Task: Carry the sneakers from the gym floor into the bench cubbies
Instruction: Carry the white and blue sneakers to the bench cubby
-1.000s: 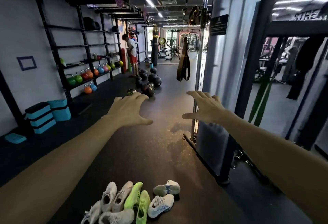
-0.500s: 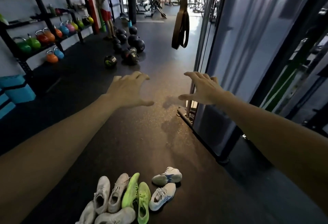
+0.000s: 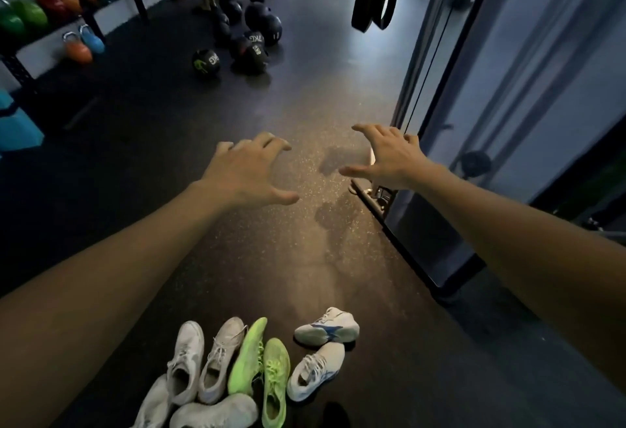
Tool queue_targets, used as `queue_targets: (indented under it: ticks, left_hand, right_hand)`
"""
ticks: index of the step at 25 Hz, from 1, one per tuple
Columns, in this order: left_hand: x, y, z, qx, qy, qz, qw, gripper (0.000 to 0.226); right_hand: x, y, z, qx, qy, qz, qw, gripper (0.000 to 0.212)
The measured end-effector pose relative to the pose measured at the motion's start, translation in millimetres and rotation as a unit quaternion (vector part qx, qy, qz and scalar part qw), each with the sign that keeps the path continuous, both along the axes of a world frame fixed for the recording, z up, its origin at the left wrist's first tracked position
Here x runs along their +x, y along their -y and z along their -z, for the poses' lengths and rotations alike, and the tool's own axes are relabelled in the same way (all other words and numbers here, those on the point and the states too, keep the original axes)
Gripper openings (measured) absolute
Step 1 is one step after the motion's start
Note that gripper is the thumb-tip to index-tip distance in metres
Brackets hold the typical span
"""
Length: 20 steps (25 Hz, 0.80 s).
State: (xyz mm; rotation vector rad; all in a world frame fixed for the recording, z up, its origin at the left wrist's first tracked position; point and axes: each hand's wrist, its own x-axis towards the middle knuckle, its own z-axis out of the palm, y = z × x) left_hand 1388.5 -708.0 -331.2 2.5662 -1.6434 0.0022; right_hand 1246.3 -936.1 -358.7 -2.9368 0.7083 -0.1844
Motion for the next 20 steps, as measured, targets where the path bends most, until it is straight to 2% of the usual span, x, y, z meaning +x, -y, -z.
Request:
queue_targets:
  ticks: [5, 9, 13, 17, 20]
  left_hand:
    - [22, 27, 153, 0.049, -0.064, 0.013, 0.997, 0.086]
    - [16, 34, 317, 0.097, -0.105, 0.003, 0.990, 0.089]
    - [-7, 33, 475, 0.125, -0.148, -0.006, 0.981, 0.093]
    - [-37, 23, 613, 0.132, -0.201, 0.000, 0.971, 0.087]
    - [-62, 9, 704, 0.156, -0.215, 0.006, 0.964, 0.091]
  right_hand:
    - [44, 58, 138, 0.043, -0.038, 0.012, 0.998, 0.095]
    - [63, 89, 284, 0.082, -0.071, 0.015, 0.994, 0.091]
    - [63, 95, 434, 0.116, -0.122, 0.028, 0.985, 0.092]
    - [42, 86, 582, 0.138, -0.168, 0.051, 0.975, 0.091]
    - [22, 76, 680, 0.153, -0.200, 0.061, 0.966, 0.089]
